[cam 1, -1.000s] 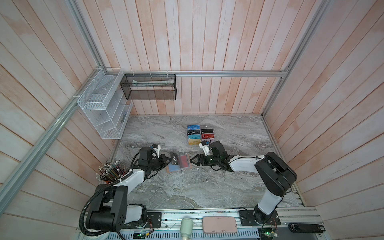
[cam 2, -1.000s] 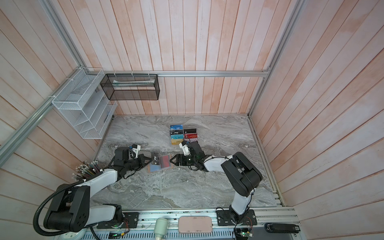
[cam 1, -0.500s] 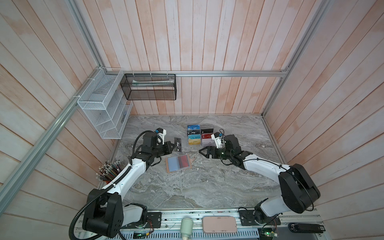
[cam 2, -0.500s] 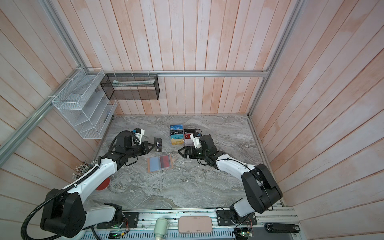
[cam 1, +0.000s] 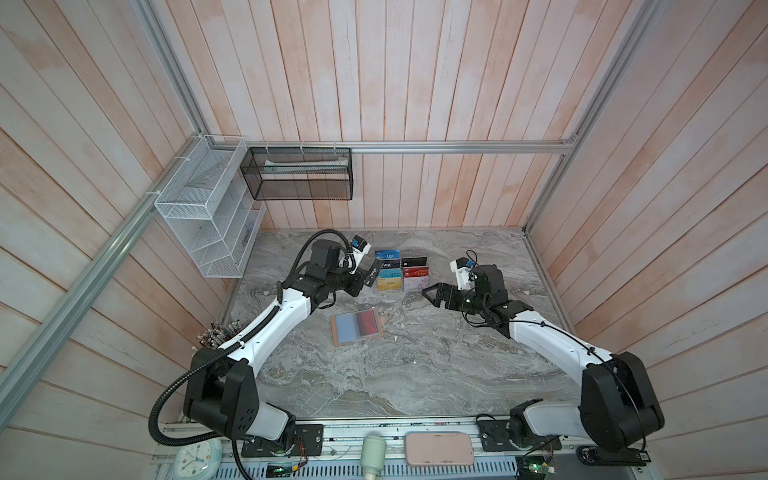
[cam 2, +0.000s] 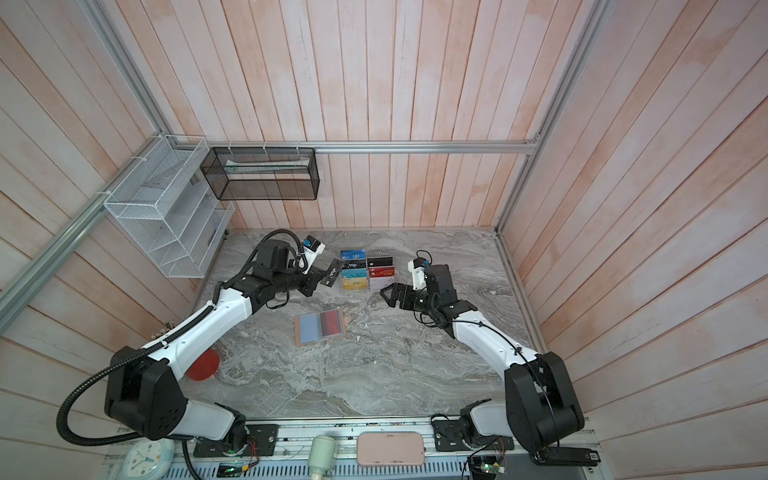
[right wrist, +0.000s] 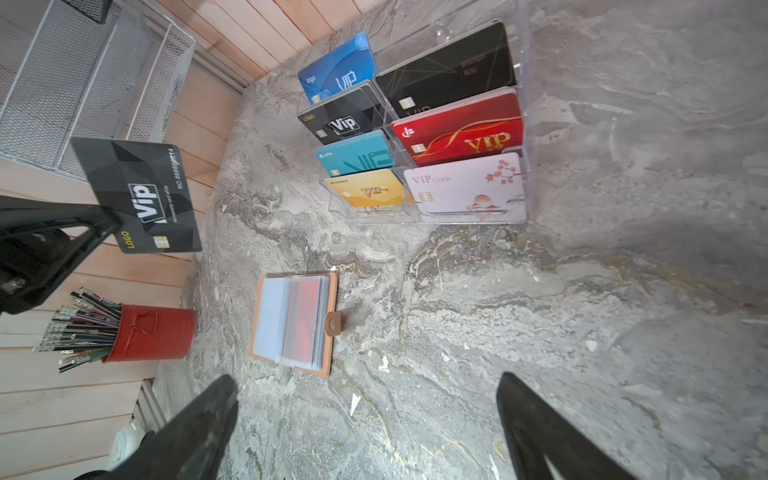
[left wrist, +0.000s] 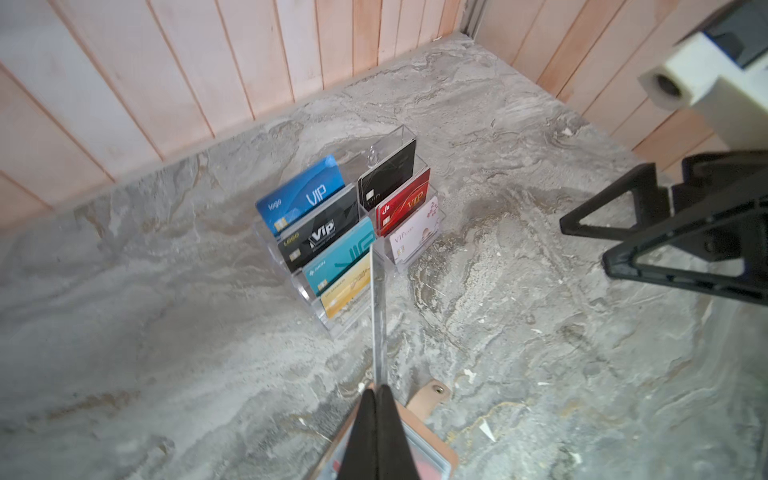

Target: Take the credit cards out of the card holder

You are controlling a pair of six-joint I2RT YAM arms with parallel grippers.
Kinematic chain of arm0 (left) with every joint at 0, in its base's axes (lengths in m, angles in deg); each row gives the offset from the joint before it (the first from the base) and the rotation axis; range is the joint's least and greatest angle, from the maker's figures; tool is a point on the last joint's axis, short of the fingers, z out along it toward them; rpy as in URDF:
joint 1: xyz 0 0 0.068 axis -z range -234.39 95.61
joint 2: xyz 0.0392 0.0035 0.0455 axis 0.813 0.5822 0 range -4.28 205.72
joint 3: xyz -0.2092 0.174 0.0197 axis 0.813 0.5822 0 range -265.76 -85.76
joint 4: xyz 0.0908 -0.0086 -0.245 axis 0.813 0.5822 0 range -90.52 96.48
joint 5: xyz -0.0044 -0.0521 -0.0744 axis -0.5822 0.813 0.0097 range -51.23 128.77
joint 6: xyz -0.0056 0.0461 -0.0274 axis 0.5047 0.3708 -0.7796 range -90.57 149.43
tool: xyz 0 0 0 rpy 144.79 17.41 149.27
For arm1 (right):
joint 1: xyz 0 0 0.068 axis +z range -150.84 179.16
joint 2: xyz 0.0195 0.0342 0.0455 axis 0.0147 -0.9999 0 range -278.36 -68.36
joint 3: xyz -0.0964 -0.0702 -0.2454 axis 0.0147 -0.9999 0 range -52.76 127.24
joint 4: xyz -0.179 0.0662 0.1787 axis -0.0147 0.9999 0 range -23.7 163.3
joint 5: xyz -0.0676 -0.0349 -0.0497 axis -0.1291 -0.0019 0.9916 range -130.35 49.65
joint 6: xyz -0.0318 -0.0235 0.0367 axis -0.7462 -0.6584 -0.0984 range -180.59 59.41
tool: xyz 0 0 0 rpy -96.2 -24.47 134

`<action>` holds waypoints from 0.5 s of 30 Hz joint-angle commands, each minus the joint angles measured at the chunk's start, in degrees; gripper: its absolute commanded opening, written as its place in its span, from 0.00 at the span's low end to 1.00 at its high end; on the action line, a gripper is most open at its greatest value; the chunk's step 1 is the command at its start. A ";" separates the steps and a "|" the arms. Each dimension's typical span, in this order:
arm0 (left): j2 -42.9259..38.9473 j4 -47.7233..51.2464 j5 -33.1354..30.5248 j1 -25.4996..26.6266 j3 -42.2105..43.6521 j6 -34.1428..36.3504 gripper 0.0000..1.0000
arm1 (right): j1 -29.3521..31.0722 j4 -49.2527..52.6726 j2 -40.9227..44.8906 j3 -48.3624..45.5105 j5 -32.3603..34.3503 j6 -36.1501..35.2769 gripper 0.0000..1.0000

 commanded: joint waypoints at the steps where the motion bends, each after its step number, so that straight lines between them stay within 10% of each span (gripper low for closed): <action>1: 2.65 1.17 -2.92 0.70 -4.25 13.28 0.00 | -0.81 3.27 1.16 2.77 1.62 -1.82 0.98; 15: 16.12 5.02 -6.42 0.79 -19.16 38.90 0.00 | -4.27 4.73 -1.97 8.37 4.06 -3.22 0.98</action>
